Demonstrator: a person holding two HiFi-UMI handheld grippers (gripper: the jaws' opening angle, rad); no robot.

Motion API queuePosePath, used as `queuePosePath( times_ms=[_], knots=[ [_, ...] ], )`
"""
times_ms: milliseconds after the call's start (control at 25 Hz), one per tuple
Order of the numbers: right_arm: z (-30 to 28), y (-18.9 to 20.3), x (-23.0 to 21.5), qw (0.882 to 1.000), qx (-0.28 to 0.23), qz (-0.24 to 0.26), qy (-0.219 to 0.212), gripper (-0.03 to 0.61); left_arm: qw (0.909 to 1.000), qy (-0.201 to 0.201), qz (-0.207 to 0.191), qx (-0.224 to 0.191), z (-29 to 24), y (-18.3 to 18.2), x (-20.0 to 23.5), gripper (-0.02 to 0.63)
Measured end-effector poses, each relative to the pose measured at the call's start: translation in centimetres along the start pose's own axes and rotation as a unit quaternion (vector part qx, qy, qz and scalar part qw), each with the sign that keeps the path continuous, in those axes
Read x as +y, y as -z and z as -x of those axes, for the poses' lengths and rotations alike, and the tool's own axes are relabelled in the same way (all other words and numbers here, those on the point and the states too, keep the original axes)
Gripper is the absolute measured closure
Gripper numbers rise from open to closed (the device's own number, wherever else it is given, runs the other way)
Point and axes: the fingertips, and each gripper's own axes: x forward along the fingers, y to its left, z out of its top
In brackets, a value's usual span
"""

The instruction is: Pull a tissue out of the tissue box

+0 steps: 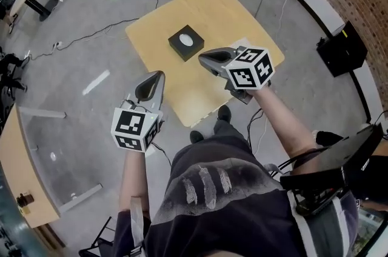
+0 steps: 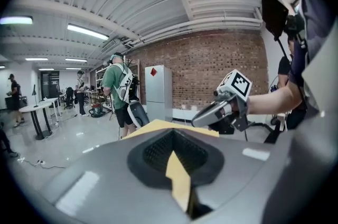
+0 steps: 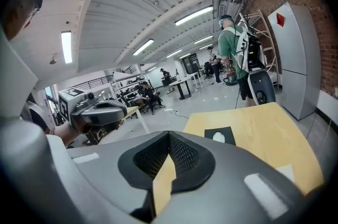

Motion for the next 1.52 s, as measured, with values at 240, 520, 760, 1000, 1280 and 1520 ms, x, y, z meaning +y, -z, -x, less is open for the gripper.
queuePosePath(
  times_ms=[240,520,760,1000,1280,1520],
  knots=[
    [1.1,-0.9,3.0,0.992,-0.061,-0.095,-0.055,0.578,0.9986,0.031,0.042,-0.009,-0.1,0.9,-1.3,0.611],
    [4.5,-2.0,3.6,0.980,-0.123,-0.134,-0.077,0.578,0.9972,0.048,0.055,-0.018,-0.3,-0.6,-3.7,0.611],
    [8.5,-2.3,4.2,0.973,-0.154,-0.136,-0.102,0.578,0.9971,0.051,0.050,-0.026,-0.4,-2.3,-7.5,0.611],
    [12.6,-1.4,4.7,0.971,-0.159,-0.127,-0.123,0.578,0.9973,0.048,0.043,-0.034,-0.7,-3.7,-12.0,0.611],
    [15.9,0.4,6.1,0.963,-0.161,-0.141,-0.164,0.578,0.9971,0.030,0.063,-0.030,0.6,-3.7,-16.8,0.611],
    [14.6,2.3,8.4,0.960,-0.143,-0.151,-0.186,0.578,0.9974,0.011,0.069,-0.019,2.6,-2.1,-17.4,0.611]
  ],
)
